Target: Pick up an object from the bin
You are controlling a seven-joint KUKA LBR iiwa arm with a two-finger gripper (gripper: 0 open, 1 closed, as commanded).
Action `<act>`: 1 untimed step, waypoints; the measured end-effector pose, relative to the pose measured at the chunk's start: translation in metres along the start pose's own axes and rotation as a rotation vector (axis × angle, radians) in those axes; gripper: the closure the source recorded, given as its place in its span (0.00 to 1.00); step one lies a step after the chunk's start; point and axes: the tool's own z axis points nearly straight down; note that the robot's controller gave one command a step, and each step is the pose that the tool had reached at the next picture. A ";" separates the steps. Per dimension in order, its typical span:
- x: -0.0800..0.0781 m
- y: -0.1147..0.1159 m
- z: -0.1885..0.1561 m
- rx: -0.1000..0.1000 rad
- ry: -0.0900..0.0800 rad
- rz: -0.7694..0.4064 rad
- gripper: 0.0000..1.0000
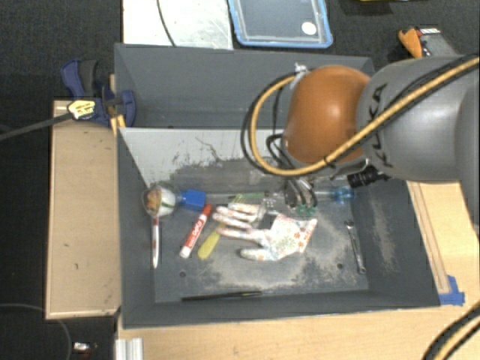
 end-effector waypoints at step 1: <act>-0.009 -0.003 -0.049 0.003 0.011 0.010 0.00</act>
Offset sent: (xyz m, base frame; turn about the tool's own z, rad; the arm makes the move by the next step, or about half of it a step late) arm 0.0077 -0.0634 -0.0805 0.0872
